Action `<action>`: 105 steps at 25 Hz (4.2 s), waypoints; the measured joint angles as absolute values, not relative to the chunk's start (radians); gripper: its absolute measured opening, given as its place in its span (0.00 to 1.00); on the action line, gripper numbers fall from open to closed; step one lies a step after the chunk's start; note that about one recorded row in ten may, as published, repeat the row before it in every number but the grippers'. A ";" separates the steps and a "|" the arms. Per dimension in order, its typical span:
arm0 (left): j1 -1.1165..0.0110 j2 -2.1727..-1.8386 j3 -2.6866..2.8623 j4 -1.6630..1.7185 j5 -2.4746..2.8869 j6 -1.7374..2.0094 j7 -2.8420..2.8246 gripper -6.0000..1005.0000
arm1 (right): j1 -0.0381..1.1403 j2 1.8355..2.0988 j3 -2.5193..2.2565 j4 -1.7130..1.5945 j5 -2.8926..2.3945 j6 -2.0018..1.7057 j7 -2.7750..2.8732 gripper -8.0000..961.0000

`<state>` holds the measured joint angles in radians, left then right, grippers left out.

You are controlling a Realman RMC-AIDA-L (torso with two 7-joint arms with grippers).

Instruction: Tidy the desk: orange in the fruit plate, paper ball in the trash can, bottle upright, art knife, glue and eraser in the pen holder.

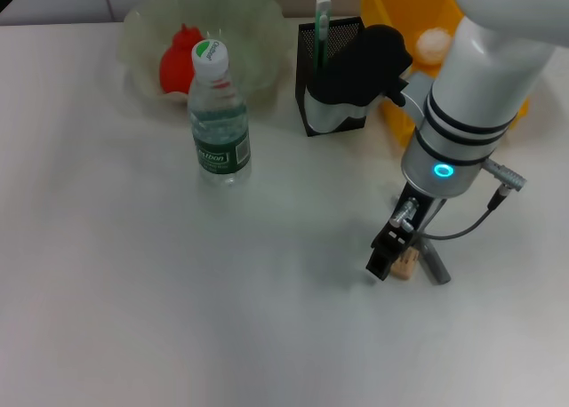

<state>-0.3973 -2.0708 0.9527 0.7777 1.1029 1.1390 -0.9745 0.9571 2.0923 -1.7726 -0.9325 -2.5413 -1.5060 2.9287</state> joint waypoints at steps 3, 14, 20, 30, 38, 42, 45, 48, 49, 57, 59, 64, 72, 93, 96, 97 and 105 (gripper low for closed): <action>-0.397 -2.071 0.952 0.778 1.103 1.139 -0.974 0.77 | 0.957 2.092 -1.776 -0.933 -2.537 -1.506 2.928 0.69; -0.397 -2.071 0.952 0.778 1.103 1.137 -0.974 0.77 | 0.957 2.092 -1.778 -0.909 -2.537 -1.508 2.928 0.63; -0.401 -2.071 0.955 0.778 1.103 1.135 -0.974 0.77 | 0.956 2.092 -1.775 -0.911 -2.537 -1.515 2.928 0.53; -0.402 -2.071 0.956 0.778 1.103 1.135 -0.974 0.77 | 0.953 2.092 -1.769 -0.908 -2.538 -1.515 2.928 0.53; -0.402 -2.071 0.956 0.778 1.103 1.140 -0.974 0.77 | 0.923 2.089 -1.668 -0.916 -2.534 -1.519 2.927 0.43; -0.400 -2.071 0.957 0.778 1.103 1.140 -0.974 0.77 | 0.876 2.082 -1.538 -0.953 -2.495 -1.530 2.877 0.43; -0.398 -2.071 0.956 0.778 1.103 1.140 -0.974 0.77 | 0.784 2.080 -1.319 -1.035 -2.392 -1.540 2.749 0.43; -0.397 -2.071 0.951 0.769 1.103 1.136 -0.965 0.77 | 0.643 2.080 -1.035 -1.038 -2.056 -1.512 2.462 0.43; -0.397 -2.071 0.950 0.768 1.103 1.136 -0.963 0.77 | 0.643 2.080 -1.035 -1.038 -2.056 -1.512 2.462 0.43; -0.403 -2.070 0.940 0.749 1.100 1.135 -0.961 0.77 | 0.535 2.079 -0.879 -0.637 -1.432 -1.293 1.569 0.43; -0.406 -2.069 0.940 0.744 1.100 1.136 -0.961 0.77 | 0.560 2.079 -0.883 -0.560 -1.385 -1.222 1.429 0.43; -0.407 -2.069 0.940 0.743 1.100 1.138 -0.960 0.77 | 0.649 2.080 -0.900 -0.471 -1.382 -1.044 1.330 0.43; -0.398 -2.070 0.940 0.739 1.093 1.140 -0.960 0.77 | 0.707 2.081 -1.002 -0.442 -1.387 -0.936 1.347 0.43; -0.388 -2.071 0.948 0.727 1.087 1.155 -0.957 0.77 | 0.779 2.081 -1.054 -0.391 -1.391 -0.870 1.384 0.50; -0.387 -2.070 0.946 0.726 1.087 1.155 -0.957 0.77 | 0.764 2.081 -1.079 -0.423 -1.410 -0.898 1.460 0.57; -0.387 -2.070 0.946 0.724 1.087 1.155 -0.957 0.77 | 0.751 2.079 -1.098 -0.455 -1.428 -0.916 1.510 0.59; -0.390 -2.068 0.941 0.716 1.089 1.147 -0.957 0.77 | 0.615 2.076 -1.188 -1.051 -2.074 -1.161 2.429 0.60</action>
<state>-0.3899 -2.0678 0.9412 0.7165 1.0893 1.1472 -0.9571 0.6153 2.0758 -1.1880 -1.0512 -2.0744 -1.1606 2.4295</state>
